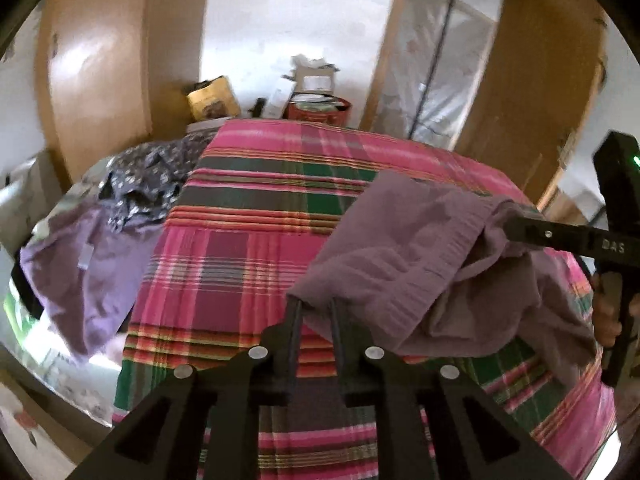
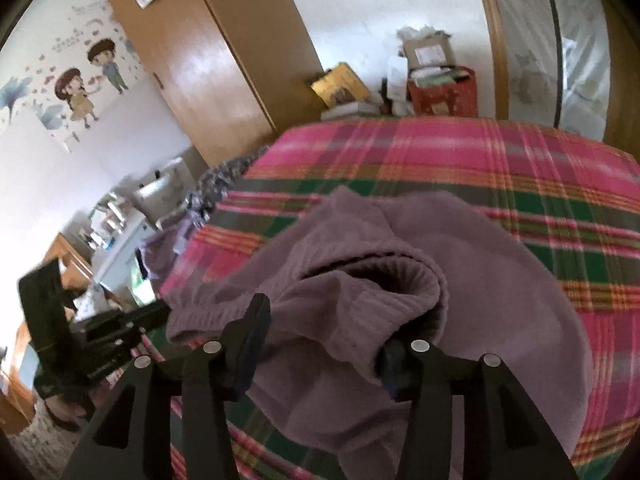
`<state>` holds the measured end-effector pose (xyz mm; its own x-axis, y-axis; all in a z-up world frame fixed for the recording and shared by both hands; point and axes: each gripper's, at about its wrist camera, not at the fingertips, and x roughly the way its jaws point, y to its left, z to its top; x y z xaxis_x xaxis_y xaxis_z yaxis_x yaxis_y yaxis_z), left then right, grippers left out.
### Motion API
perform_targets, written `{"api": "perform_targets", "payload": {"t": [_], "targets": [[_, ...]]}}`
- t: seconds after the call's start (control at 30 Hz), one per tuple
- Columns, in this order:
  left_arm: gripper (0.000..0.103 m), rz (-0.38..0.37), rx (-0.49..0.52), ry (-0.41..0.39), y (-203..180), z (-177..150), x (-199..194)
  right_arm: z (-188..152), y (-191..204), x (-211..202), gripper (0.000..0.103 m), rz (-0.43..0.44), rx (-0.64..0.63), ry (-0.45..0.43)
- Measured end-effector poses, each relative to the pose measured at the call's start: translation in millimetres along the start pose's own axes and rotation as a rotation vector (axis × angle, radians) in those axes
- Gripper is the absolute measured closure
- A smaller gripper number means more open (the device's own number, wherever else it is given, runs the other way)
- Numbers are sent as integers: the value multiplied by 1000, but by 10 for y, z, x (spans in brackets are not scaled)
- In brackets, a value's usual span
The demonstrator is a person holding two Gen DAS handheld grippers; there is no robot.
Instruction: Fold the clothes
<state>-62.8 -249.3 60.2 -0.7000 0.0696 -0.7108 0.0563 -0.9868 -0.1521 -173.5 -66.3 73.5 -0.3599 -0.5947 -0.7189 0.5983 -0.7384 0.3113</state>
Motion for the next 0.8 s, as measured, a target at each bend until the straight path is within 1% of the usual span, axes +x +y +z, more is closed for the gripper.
{"api": "perform_targets", "payload": {"t": [0.07, 0.17, 0.23, 0.27, 0.3, 0.37, 0.47, 0.53, 0.6, 0.7, 0.8], "targets": [[88, 5, 47, 11, -73, -41, -7, -83, -16, -20, 52, -36, -24, 22], [88, 18, 128, 3, -203, -102, -54, -205, -41, -93, 52, -65, -48, 29], [88, -13, 163, -4, -286, -138, -97, -278, -67, -166, 51, -78, -50, 24], [87, -12, 180, -7, -331, -152, -120, -307, -81, -201, 50, -85, -47, 24], [86, -8, 193, -11, -364, -160, -137, -336, -95, -237, 48, -89, -43, 21], [78, -9, 223, -17, -443, -191, -174, -432, -122, -335, 46, -110, -40, 10], [76, -22, 280, -22, -558, -256, -241, -617, -170, -500, 45, -164, -48, -10], [73, 7, 337, -25, -639, -298, -244, -742, -228, -591, 45, -184, -35, -16], [72, 46, 390, -29, -714, -331, -236, -886, -322, -695, 44, -185, 4, -23], [72, 92, 433, -30, -798, -323, -206, -1058, -421, -806, 41, -188, 50, -37], [71, 124, 519, -49, -942, -352, -160, -1222, -440, -851, 38, -223, 37, -41]]}}
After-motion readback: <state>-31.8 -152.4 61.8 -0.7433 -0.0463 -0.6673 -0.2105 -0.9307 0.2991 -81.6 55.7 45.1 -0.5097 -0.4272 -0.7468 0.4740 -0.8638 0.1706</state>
